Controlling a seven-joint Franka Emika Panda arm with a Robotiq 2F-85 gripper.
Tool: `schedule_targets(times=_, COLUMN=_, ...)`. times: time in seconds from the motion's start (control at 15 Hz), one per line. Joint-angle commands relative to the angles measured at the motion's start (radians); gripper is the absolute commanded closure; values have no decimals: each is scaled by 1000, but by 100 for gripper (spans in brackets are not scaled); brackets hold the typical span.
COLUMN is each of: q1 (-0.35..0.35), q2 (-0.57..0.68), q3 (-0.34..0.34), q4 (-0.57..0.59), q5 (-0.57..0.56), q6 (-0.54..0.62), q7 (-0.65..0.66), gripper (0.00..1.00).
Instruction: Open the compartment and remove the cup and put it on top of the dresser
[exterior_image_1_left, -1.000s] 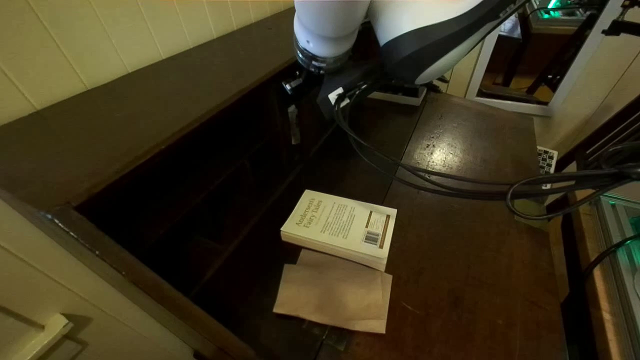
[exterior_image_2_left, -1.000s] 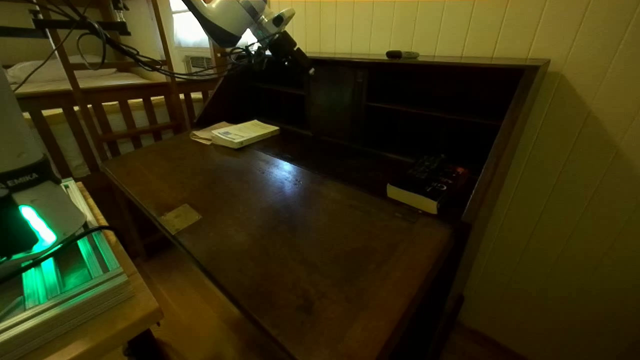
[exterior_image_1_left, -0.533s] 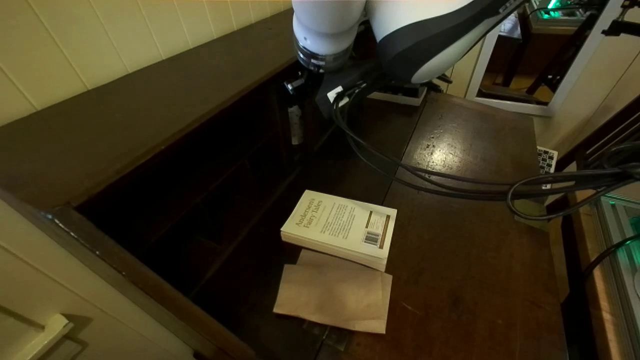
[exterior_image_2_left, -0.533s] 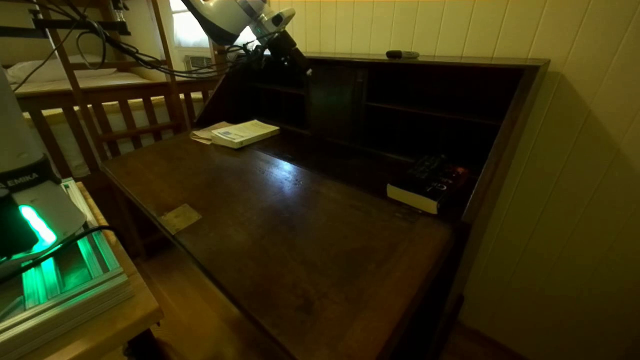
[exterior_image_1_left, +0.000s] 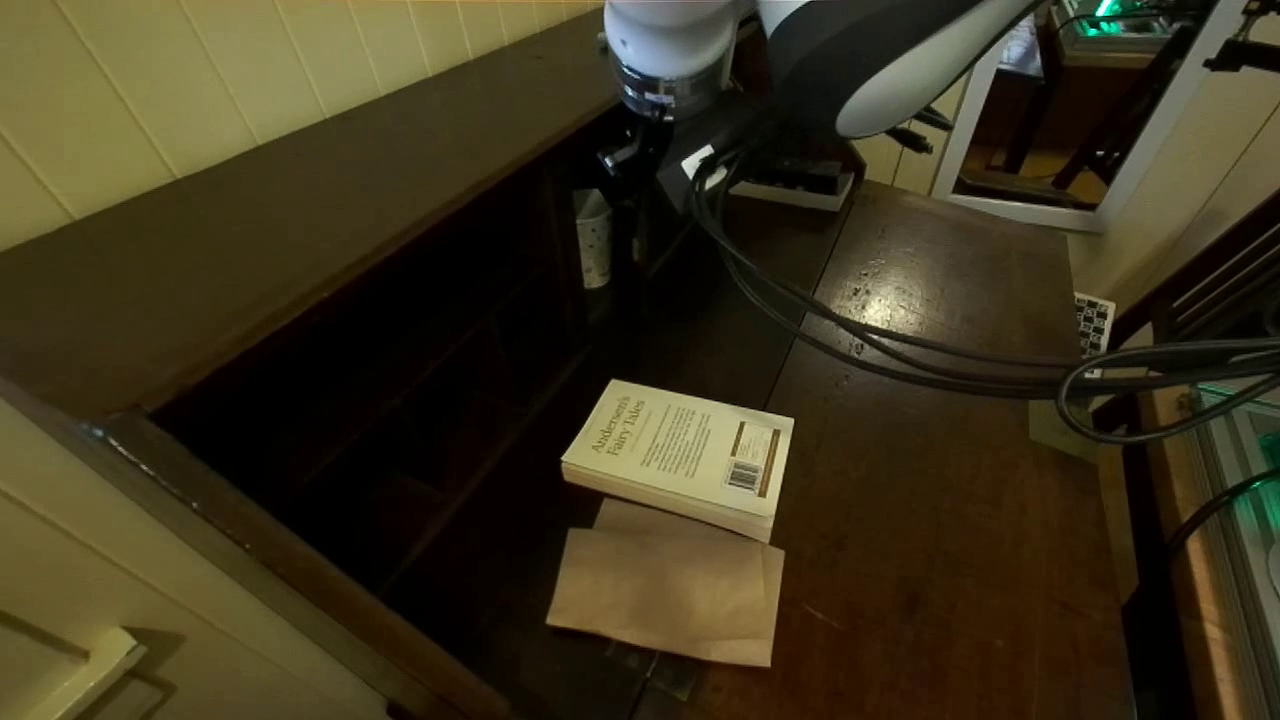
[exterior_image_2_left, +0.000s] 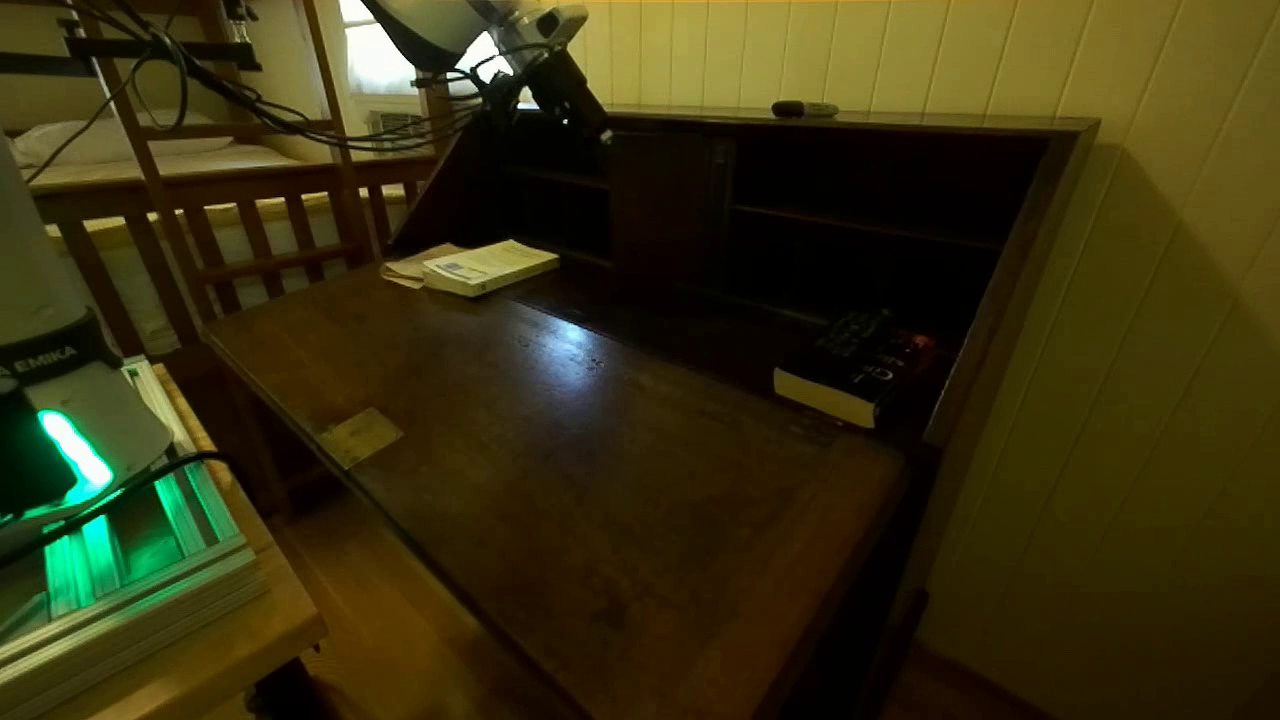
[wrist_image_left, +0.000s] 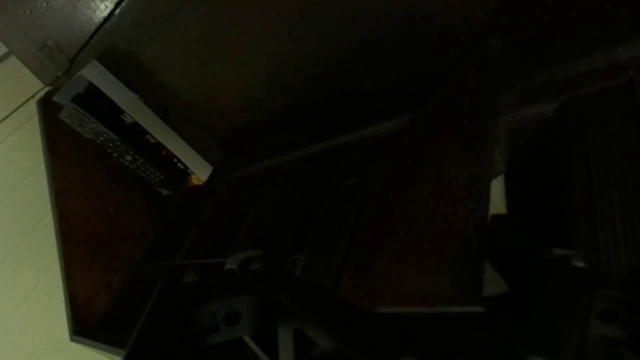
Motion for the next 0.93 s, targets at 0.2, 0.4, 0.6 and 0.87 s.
schedule_targets(times=0.2, q1=-40, q2=-88, q3=13, q4=-86, q5=56, q6=32, q7=-119, gripper=0)
schedule_targets(times=0.4, q1=-45, q2=-125, q3=14, q4=-120, q5=101, q6=8, q7=-182, gripper=0)
schedule_targets(times=0.6, q1=-51, q2=-160, q3=11, q4=-151, q5=140, q6=-17, q7=-241, gripper=0)
schedule_targets(times=0.87, q1=-73, q2=-192, q3=2, q4=-175, q5=175, q6=-4, q7=-299, gripper=0)
